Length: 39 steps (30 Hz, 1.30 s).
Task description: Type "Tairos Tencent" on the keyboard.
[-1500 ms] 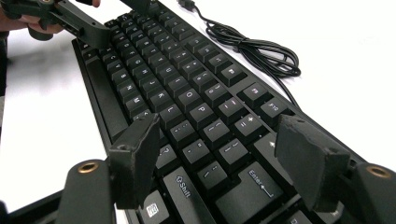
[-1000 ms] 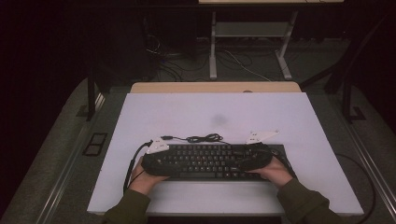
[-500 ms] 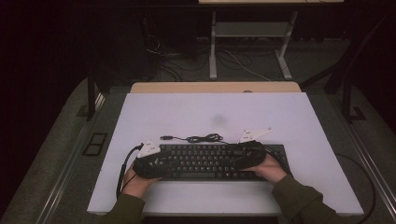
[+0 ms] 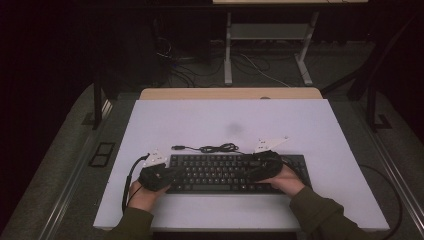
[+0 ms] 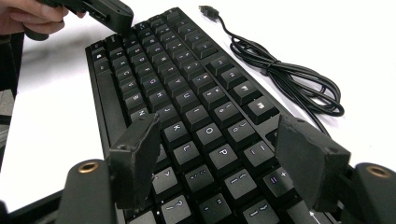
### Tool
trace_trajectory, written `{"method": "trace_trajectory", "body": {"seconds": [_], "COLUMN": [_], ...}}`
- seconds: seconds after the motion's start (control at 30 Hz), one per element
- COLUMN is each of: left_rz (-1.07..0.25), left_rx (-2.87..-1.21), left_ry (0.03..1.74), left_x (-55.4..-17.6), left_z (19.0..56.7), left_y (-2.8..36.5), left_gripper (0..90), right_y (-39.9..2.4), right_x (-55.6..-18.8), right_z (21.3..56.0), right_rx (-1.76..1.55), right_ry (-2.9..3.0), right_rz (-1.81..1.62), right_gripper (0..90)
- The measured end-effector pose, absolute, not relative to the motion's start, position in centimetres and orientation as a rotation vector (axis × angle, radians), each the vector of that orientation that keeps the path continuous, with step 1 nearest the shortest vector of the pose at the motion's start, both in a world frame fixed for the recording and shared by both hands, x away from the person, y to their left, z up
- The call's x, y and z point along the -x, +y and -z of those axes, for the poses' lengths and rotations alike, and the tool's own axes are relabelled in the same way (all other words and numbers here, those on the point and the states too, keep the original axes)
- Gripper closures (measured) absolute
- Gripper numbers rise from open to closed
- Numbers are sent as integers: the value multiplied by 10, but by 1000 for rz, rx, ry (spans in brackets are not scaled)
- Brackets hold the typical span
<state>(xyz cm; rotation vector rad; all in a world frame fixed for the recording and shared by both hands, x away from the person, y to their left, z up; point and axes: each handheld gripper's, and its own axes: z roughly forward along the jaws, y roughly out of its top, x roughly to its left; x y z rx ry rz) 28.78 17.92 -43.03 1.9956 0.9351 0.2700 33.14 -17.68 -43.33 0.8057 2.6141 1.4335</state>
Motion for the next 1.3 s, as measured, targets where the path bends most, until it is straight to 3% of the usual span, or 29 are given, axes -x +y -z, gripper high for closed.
{"method": "trace_trajectory", "body": {"seconds": [1.3], "left_rz": [-263], "left_rx": [-2079], "left_ry": [923], "left_x": [-290], "left_z": [438], "left_y": [175], "left_gripper": [875], "right_y": [-176], "right_x": [-331], "right_z": [434], "right_rx": [-797], "right_ry": [2621], "right_rz": [-1428], "right_gripper": [312]}}
